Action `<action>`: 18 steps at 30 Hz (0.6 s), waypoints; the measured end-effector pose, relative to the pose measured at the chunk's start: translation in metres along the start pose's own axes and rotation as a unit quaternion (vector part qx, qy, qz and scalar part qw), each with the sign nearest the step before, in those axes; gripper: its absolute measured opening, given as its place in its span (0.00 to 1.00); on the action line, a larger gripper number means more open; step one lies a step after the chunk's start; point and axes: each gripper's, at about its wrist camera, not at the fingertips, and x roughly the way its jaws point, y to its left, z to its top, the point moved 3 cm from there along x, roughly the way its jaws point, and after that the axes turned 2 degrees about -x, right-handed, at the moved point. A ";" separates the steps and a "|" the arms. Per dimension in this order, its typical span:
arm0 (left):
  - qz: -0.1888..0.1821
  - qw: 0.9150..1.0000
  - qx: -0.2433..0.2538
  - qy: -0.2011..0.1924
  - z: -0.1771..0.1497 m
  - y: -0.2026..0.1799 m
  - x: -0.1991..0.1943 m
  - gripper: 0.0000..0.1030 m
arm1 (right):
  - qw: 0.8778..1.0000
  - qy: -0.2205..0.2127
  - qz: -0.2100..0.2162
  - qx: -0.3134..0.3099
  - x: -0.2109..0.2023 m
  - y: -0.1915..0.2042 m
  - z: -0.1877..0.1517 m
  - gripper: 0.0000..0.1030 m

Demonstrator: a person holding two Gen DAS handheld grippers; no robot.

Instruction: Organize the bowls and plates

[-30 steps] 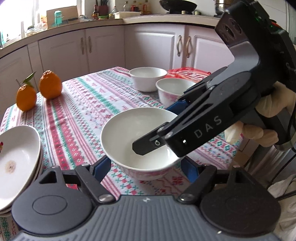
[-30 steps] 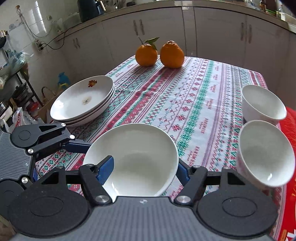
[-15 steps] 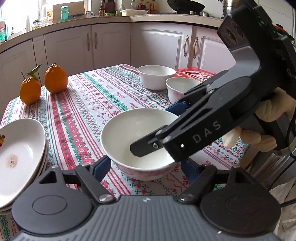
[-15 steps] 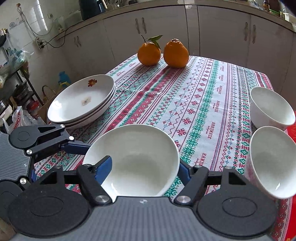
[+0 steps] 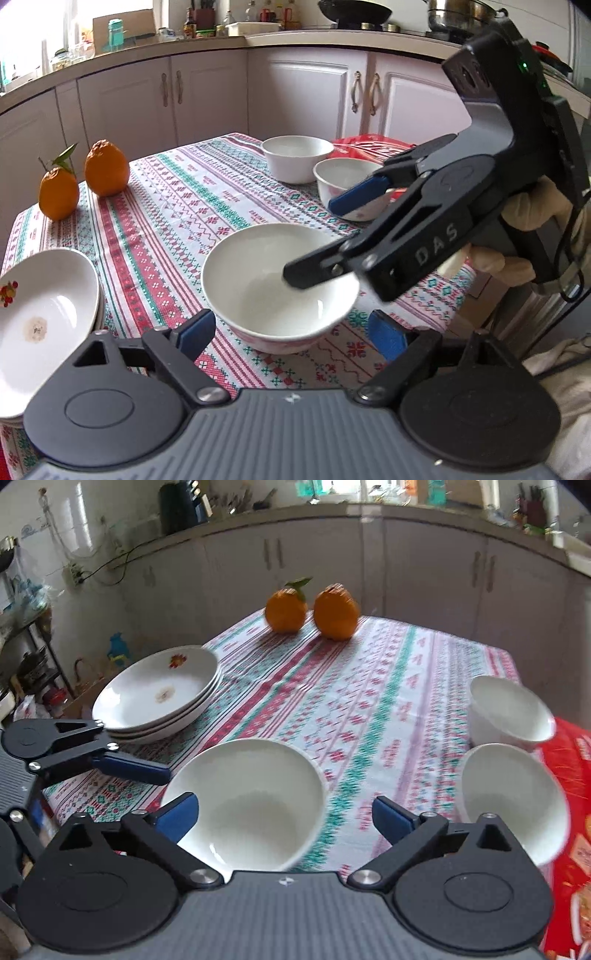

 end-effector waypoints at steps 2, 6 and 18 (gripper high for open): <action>-0.003 1.000 0.005 0.012 0.004 -0.002 -0.001 0.87 | 1.000 -0.013 -0.013 0.006 -0.010 -0.006 -0.003 1.00; -0.007 1.000 0.025 0.011 0.019 -0.009 -0.005 0.91 | 0.998 -0.033 -0.050 0.017 -0.028 -0.020 -0.011 1.00; -0.020 0.998 0.056 0.024 0.095 -0.014 0.056 0.91 | 0.978 -0.038 -0.202 -0.020 -0.040 -0.074 -0.049 1.00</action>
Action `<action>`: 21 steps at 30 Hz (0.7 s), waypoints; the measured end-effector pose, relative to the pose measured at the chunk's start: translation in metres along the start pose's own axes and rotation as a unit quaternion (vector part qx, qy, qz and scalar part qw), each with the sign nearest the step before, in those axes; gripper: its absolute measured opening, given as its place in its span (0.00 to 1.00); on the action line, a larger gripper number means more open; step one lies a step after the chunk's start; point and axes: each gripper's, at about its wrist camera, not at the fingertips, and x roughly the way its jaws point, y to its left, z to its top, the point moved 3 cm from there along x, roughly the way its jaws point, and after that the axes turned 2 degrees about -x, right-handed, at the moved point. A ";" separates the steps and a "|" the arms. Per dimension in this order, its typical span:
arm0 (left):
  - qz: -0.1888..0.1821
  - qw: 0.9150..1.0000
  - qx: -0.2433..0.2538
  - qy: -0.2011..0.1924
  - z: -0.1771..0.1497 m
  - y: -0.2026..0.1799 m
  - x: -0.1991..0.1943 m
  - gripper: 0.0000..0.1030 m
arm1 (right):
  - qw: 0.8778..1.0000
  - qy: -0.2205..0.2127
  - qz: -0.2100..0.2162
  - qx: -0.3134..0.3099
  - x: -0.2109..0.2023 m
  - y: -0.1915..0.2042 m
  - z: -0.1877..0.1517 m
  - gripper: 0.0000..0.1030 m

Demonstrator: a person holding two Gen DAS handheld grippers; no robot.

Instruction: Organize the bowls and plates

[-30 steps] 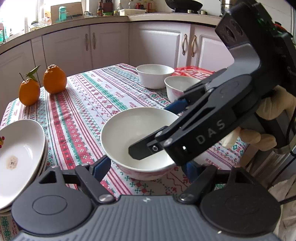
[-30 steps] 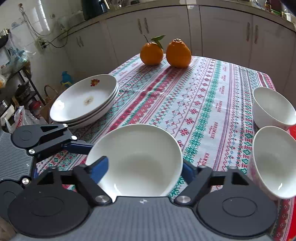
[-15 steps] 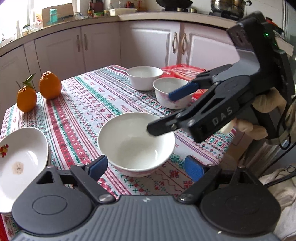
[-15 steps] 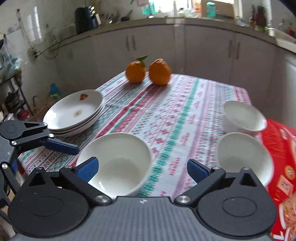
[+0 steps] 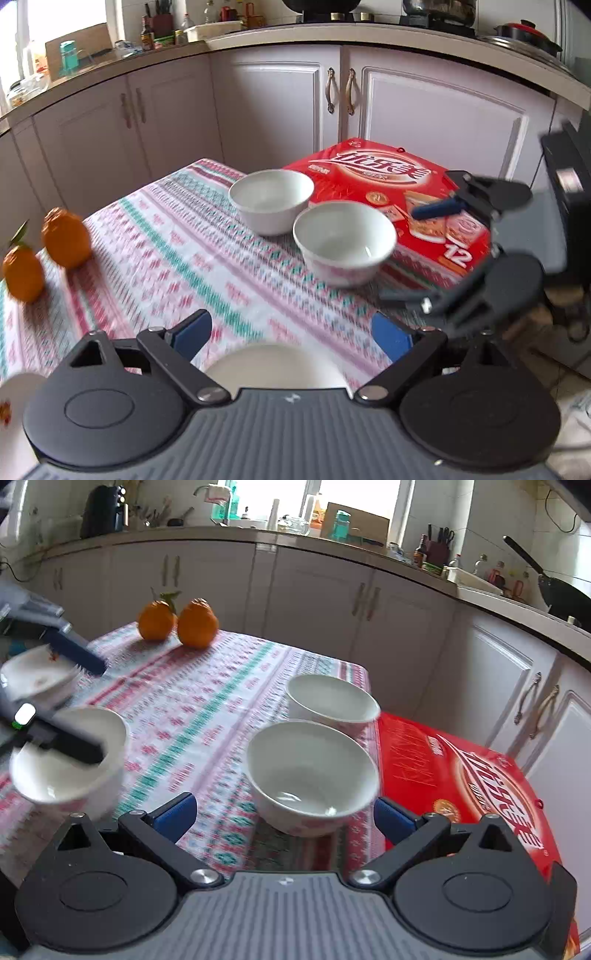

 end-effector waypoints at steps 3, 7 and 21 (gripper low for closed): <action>-0.023 0.999 -0.018 0.014 0.017 0.004 0.028 0.91 | 1.000 0.009 0.003 0.007 0.013 -0.007 -0.008 1.00; -0.036 0.999 -0.024 0.030 0.035 0.004 0.063 0.90 | 0.999 0.012 0.019 0.034 0.027 -0.016 -0.011 1.00; -0.067 0.995 -0.016 0.066 0.067 -0.007 0.124 0.72 | 0.998 -0.002 0.036 0.043 0.037 -0.024 -0.008 0.97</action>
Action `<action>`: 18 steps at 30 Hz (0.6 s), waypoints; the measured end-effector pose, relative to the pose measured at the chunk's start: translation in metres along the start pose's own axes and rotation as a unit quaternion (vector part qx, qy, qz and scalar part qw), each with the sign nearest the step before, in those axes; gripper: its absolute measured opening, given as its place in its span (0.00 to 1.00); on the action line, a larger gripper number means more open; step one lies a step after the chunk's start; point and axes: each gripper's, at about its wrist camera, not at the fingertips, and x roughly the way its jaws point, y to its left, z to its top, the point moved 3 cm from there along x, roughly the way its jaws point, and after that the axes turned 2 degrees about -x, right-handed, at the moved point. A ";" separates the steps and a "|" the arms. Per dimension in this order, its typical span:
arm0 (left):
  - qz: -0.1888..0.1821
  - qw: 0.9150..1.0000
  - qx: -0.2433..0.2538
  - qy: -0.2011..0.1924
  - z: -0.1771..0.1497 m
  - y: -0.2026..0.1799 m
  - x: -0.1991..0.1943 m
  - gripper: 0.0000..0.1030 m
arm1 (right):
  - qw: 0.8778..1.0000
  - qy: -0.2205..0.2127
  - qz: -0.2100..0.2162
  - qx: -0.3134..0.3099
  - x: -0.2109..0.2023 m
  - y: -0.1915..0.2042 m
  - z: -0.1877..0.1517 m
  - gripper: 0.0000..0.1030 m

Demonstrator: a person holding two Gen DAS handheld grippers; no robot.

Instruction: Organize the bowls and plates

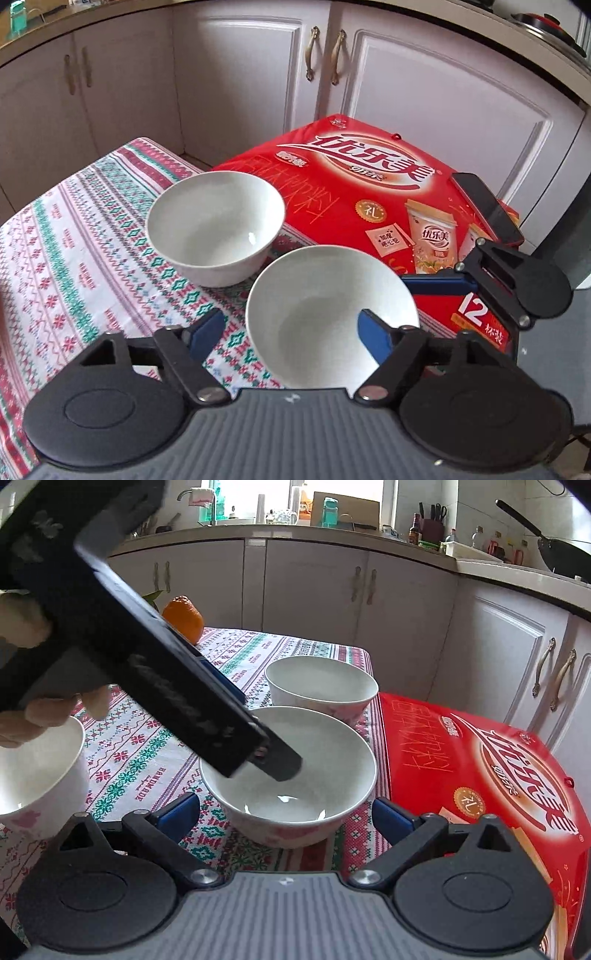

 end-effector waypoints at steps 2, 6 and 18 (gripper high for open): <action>0.001 1.000 -0.004 0.000 0.002 0.000 0.004 0.71 | 1.000 -0.001 0.001 -0.001 0.000 -0.001 0.001 0.94; -0.006 1.000 -0.007 0.001 0.004 -0.001 0.009 0.64 | 1.000 -0.004 0.001 -0.003 -0.003 -0.002 0.000 0.91; -0.010 1.000 0.001 0.010 0.007 -0.001 0.017 0.60 | 1.000 0.002 0.009 -0.007 -0.002 -0.004 0.001 0.90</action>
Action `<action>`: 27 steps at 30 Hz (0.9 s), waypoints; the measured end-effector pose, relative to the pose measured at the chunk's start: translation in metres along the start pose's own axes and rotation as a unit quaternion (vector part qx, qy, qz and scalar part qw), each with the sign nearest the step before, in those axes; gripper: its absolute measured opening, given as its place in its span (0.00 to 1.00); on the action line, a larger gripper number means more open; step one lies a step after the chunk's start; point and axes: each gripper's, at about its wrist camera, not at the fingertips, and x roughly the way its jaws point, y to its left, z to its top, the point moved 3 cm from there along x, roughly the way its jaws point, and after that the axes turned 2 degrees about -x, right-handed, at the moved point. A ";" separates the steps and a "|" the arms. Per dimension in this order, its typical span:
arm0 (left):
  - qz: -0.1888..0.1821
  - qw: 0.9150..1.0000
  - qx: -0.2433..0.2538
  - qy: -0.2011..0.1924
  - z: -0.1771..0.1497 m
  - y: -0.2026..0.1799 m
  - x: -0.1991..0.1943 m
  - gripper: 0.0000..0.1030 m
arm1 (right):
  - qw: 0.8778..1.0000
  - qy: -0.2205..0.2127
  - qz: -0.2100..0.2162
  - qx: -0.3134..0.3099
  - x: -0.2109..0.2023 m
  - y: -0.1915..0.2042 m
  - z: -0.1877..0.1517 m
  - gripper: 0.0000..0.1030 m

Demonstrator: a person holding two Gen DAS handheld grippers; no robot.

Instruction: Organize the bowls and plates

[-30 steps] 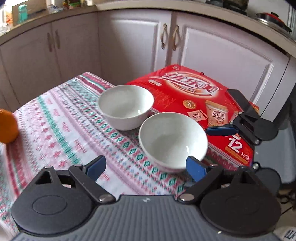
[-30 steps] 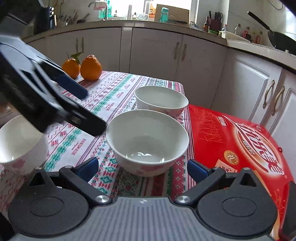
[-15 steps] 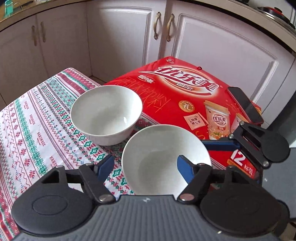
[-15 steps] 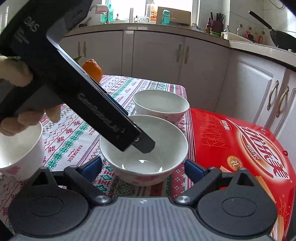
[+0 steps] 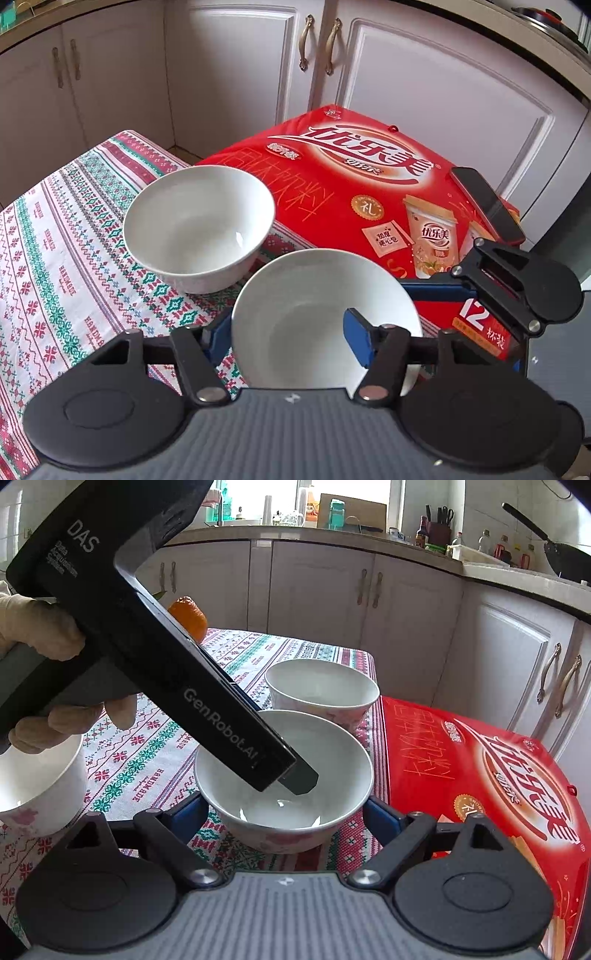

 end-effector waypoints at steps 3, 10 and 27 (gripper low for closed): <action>0.001 1.000 0.002 -0.001 0.000 -0.001 0.000 0.60 | 1.000 0.001 0.002 0.002 0.002 -0.001 0.001 0.90; -0.003 1.000 0.000 -0.003 0.000 -0.002 -0.003 0.60 | 1.000 0.008 0.003 0.007 0.000 -0.001 0.002 0.90; 0.015 0.999 -0.004 -0.028 -0.026 -0.023 -0.058 0.60 | 0.999 0.007 0.049 0.013 -0.045 0.017 0.016 0.90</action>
